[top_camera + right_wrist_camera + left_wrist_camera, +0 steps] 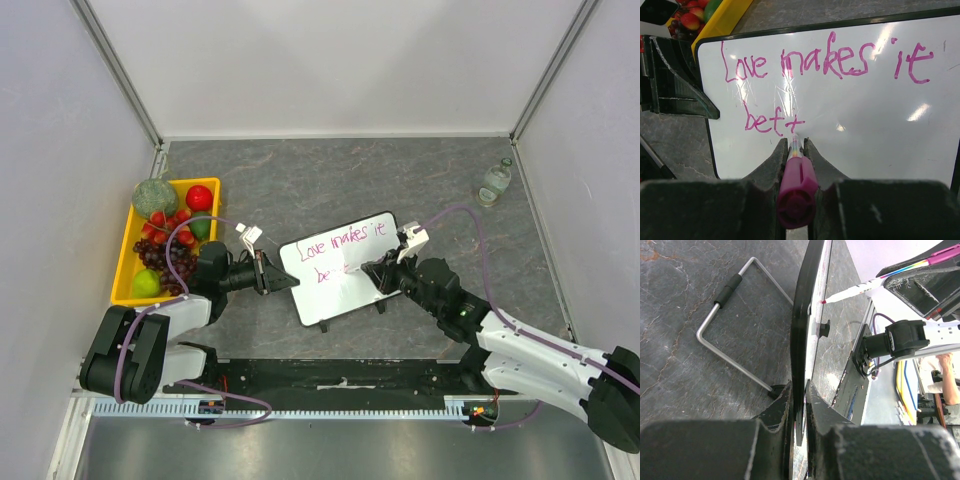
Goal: Write a sentence on the whiteboard
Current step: Write on the whiteboard with the whiteboard.
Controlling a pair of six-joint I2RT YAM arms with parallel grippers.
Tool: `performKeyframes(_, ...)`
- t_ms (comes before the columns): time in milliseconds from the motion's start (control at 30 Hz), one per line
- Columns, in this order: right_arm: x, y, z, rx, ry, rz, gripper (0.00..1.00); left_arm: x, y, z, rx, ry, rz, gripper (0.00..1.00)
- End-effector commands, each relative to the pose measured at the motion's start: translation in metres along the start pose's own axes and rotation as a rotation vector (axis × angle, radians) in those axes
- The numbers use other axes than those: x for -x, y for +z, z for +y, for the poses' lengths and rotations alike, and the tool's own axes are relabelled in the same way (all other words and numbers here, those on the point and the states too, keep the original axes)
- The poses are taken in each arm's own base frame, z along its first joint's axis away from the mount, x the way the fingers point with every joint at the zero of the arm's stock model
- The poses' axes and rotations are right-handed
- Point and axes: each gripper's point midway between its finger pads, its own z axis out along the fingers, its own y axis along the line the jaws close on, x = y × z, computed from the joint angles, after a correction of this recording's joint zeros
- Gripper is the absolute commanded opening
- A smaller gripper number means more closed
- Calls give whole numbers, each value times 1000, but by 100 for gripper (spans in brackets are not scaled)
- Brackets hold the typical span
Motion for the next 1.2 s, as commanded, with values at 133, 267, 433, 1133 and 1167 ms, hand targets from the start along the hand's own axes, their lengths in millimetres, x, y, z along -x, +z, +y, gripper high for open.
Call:
performKeyframes(133, -2, -3, -13, -55, -35, 9, 0, 10, 2, -1, -3, 52, -20, 2)
performKeyframes(267, 9, -2, -9, -51, -35, -12, 0, 10, 2, 0, -2, 51, -21, 2)
performKeyframes(433, 27, -3, 0, -35, -31, -46, 0, 9, 2, 0, -2, 50, -20, 2)
performKeyframes(1133, 47, -2, 3, -45, -70, -72, 0, 10, 2, 0, -1, 50, -20, 2)
performKeyframes(1167, 45, -3, 2, -47, -69, -68, 0, 10, 2, 0, -2, 51, -20, 2)
